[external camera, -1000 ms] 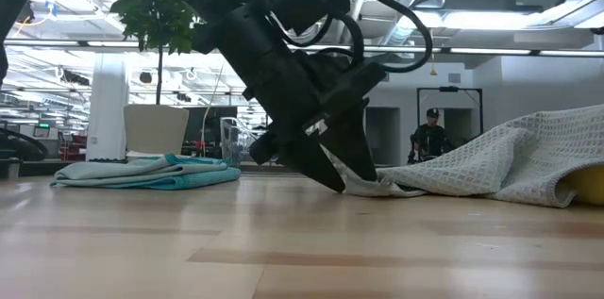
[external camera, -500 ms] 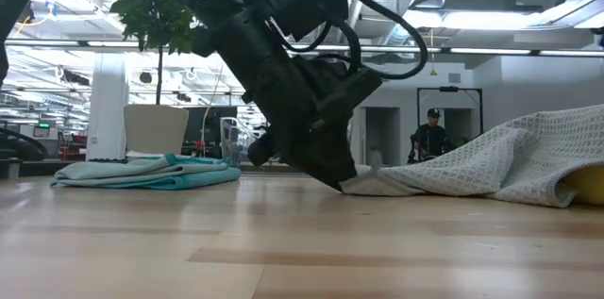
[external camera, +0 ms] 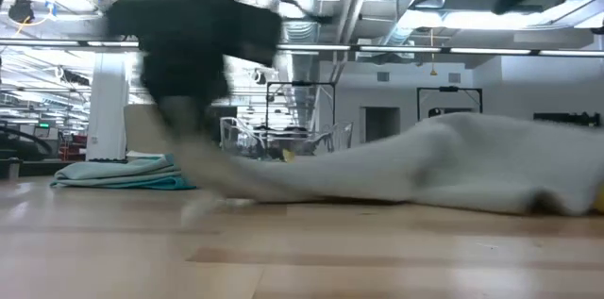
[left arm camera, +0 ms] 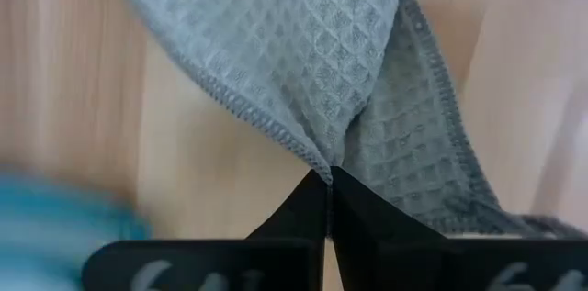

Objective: Fold microfiber towels
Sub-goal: Fold the gray microfiber cloth

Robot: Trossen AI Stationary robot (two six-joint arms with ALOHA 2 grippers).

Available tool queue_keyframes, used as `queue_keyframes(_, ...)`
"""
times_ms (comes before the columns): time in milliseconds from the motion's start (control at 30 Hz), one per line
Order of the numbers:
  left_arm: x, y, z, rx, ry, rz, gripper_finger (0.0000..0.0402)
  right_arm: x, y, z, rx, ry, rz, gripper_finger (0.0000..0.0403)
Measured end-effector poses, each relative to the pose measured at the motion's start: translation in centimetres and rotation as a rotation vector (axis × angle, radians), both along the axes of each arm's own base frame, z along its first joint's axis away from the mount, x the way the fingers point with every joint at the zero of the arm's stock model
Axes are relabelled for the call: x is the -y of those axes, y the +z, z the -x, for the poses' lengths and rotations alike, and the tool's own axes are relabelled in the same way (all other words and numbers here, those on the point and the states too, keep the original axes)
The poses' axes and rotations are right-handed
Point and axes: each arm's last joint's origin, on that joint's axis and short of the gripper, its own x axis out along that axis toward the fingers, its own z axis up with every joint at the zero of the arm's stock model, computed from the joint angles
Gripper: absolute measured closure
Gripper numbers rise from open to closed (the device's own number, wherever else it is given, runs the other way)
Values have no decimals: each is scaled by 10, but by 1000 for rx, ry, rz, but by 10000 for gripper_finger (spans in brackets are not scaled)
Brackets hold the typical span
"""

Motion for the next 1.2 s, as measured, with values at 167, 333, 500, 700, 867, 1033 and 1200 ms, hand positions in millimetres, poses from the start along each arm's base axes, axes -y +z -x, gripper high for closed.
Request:
queue_keyframes(167,32,-10,28,-73,-3,-86,401,20,-7,-45,-9,194,39,215)
queue_keyframes(333,50,-16,43,-75,37,-112,401,78,-35,-84,-54,293,-49,227)
queue_keyframes(500,61,-16,52,-56,34,-154,401,145,-56,-108,26,306,-150,232)
queue_keyframes(700,66,-16,58,-56,28,-181,401,185,-97,-128,13,282,-294,224)
queue_keyframes(867,66,-16,59,-58,40,-196,401,191,-132,-142,-42,297,-281,215)
queue_keyframes(1033,65,-16,59,-53,44,-211,401,191,-152,-146,-87,308,-287,196)
queue_keyframes(1200,65,-16,60,-56,44,-220,401,187,-153,-146,-108,317,-292,218)
